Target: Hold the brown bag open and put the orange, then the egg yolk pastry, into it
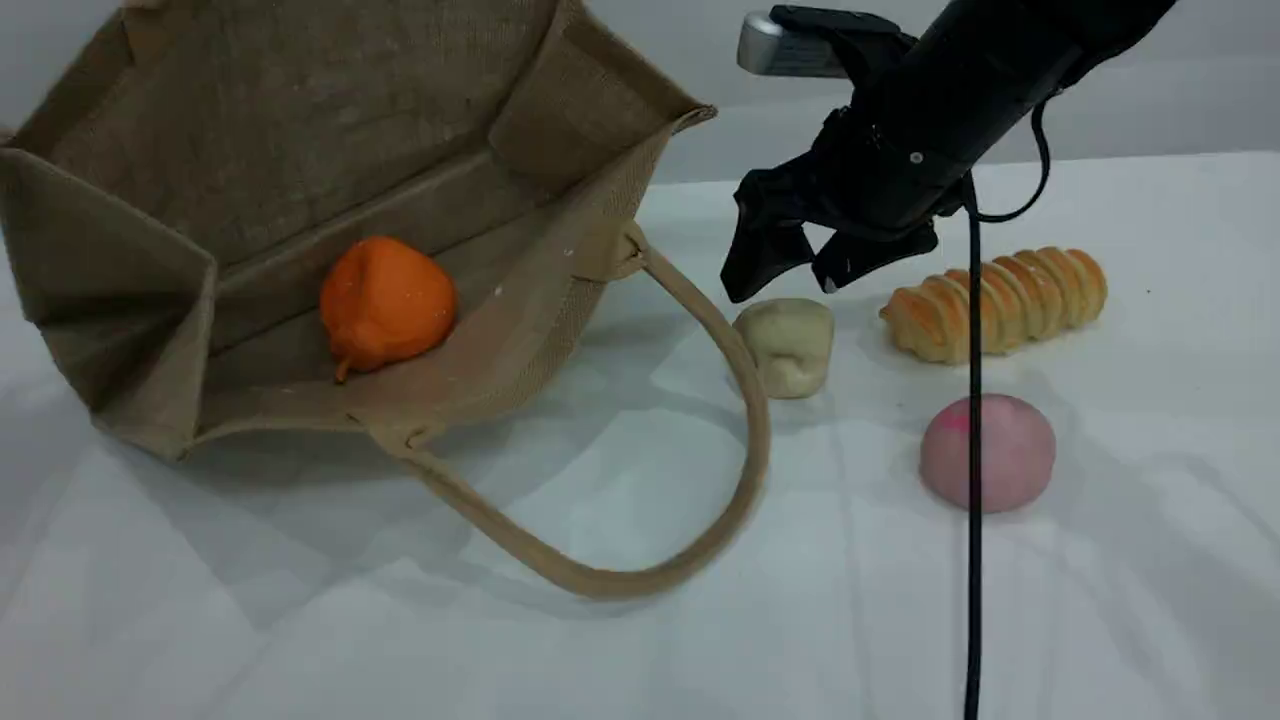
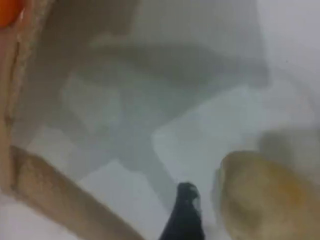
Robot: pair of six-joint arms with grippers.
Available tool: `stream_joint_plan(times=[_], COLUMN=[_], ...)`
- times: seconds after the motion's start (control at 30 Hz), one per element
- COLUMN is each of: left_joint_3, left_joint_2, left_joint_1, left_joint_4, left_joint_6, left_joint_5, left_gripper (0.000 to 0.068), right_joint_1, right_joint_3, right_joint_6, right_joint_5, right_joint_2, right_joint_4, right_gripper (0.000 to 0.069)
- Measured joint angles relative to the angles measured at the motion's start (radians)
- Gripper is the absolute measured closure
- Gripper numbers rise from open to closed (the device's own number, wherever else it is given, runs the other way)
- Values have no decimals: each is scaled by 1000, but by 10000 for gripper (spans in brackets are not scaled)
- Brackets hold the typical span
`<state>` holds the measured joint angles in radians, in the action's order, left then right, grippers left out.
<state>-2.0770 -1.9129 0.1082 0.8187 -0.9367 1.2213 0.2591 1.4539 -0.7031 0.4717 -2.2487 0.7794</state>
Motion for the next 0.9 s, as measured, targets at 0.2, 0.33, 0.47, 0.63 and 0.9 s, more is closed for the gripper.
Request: stream_joint_plan(times=[0.2, 0.33, 0.47, 0.63, 0.9], left_joint_3=[0, 0, 0, 0, 0], left_joint_2=[0, 0, 0, 0, 0], left_joint_1=[0, 0, 0, 0, -1], left_joint_4=[3, 3, 3, 3, 4], left_joint_6=[0, 0, 0, 1, 1], left_joint_5=[0, 0, 0, 0, 0], left_gripper=[591, 591, 591, 591, 591], right_joint_1=[0, 0, 0, 0, 0], right_joint_3=[0, 0, 1, 1, 1], right_joint_6=[0, 0, 0, -4, -24], right_joint_5=[-1, -2, -5, 3, 38], right_joint_2=[-27, -41, -56, -56, -44], right_joint_4=[-4, -7, -14, -26, -33], right_gripper=[132, 148, 229, 419, 638])
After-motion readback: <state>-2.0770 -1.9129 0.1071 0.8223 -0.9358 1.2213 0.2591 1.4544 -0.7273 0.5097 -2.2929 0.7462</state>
